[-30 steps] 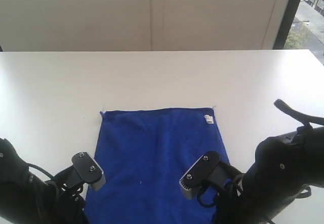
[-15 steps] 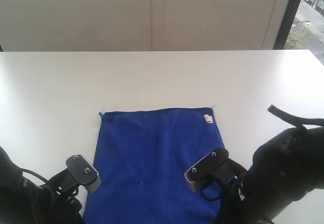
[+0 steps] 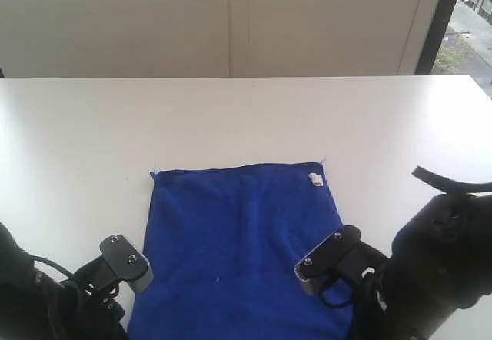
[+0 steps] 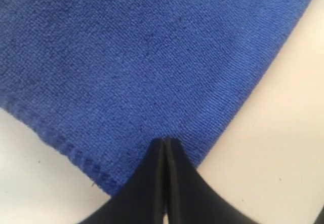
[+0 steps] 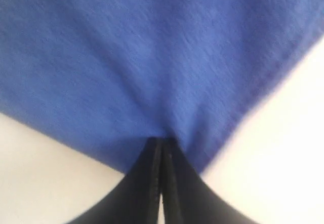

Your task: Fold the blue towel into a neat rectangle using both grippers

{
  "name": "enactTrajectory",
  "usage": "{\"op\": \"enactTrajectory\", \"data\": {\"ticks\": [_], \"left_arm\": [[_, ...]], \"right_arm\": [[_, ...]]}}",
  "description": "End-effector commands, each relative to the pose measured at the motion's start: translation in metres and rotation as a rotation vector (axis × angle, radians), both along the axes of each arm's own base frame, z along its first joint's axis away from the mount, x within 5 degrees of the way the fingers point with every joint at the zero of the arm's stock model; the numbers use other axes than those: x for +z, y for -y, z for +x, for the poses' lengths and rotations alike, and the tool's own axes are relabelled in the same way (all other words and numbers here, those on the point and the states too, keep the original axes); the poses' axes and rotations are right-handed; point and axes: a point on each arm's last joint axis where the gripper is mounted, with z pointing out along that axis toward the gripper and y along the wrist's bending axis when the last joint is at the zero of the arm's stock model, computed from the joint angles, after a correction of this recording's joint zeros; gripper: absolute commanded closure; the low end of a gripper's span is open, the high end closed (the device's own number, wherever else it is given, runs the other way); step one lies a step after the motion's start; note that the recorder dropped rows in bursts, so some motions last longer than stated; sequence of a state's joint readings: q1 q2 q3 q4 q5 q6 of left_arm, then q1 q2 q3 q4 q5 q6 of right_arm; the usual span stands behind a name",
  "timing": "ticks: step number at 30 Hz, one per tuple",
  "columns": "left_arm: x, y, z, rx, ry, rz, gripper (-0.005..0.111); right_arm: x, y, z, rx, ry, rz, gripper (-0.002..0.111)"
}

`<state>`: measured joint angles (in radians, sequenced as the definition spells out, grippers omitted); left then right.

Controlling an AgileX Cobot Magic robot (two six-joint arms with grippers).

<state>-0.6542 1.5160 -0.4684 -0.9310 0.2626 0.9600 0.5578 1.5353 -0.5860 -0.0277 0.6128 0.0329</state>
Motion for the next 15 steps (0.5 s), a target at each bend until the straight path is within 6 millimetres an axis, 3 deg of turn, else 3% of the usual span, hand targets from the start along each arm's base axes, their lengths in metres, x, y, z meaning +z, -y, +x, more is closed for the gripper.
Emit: {"op": "enactTrajectory", "data": {"ticks": [1, 4, 7, 15], "left_arm": [[0.002, 0.005, -0.002, -0.056, -0.029, -0.007, 0.107], [0.009, 0.011, 0.003, -0.068, -0.024, -0.034, 0.107], [0.013, 0.014, 0.006, -0.075, -0.021, -0.048, 0.107], [0.012, 0.014, 0.005, -0.081, -0.021, -0.045, 0.107]], "right_arm": [[0.022, 0.008, -0.003, 0.025, 0.045, -0.012, 0.108], [0.035, 0.008, -0.004, 0.029, 0.097, 0.013, 0.108], [0.036, 0.008, -0.003, 0.028, 0.116, 0.025, 0.108], [0.018, 0.004, 0.002, 0.024, 0.06, 0.003, 0.108]]}}
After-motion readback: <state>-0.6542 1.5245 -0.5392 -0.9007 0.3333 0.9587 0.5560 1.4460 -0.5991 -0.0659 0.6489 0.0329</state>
